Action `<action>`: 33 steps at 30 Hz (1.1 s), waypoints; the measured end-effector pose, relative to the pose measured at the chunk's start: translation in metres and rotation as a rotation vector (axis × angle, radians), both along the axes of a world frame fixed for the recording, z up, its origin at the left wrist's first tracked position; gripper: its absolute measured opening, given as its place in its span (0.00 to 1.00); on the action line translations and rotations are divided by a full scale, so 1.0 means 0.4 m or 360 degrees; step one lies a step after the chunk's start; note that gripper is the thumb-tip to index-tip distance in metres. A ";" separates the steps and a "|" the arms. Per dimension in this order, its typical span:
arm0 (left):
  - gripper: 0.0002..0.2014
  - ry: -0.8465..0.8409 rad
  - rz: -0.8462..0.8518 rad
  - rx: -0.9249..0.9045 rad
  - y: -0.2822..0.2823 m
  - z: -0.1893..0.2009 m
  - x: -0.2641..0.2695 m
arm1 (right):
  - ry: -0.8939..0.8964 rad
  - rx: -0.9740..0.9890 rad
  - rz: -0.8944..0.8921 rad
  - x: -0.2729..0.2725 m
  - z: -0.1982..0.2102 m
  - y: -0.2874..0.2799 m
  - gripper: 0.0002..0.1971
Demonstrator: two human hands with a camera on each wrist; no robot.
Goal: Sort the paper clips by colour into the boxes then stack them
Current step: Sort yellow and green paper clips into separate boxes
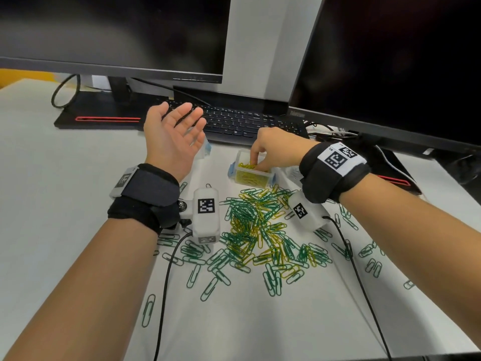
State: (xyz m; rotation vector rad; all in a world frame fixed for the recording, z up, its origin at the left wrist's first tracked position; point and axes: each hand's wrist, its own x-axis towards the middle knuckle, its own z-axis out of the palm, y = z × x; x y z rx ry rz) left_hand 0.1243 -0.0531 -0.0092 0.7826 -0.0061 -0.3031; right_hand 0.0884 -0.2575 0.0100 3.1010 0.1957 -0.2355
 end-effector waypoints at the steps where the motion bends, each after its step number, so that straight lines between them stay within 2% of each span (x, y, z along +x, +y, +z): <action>1: 0.18 -0.0006 -0.0003 0.0003 0.000 0.000 0.000 | -0.0002 0.0064 -0.0010 -0.001 0.002 -0.006 0.07; 6: 0.18 -0.0026 -0.0033 0.0075 -0.007 -0.001 0.001 | 0.0065 0.0647 -0.0212 -0.016 0.028 -0.044 0.10; 11: 0.18 -0.0109 -0.0090 0.0356 -0.032 -0.005 -0.008 | 0.0150 0.0930 -0.0327 -0.034 0.033 -0.069 0.11; 18: 0.18 -0.0113 -0.0125 0.0420 -0.043 -0.007 -0.018 | 0.0099 0.1577 -0.0454 -0.048 0.019 -0.070 0.11; 26: 0.18 -0.0117 -0.0151 0.0395 -0.041 0.005 -0.026 | -0.0079 0.1655 -0.0623 -0.058 -0.004 -0.037 0.09; 29: 0.18 -0.0125 -0.0148 0.0382 -0.039 0.007 -0.027 | -0.0146 0.1834 -0.0655 -0.064 0.005 -0.036 0.11; 33: 0.17 -0.0125 -0.0178 0.0380 -0.043 0.002 -0.025 | -0.0330 0.1840 -0.0651 -0.083 0.027 -0.049 0.10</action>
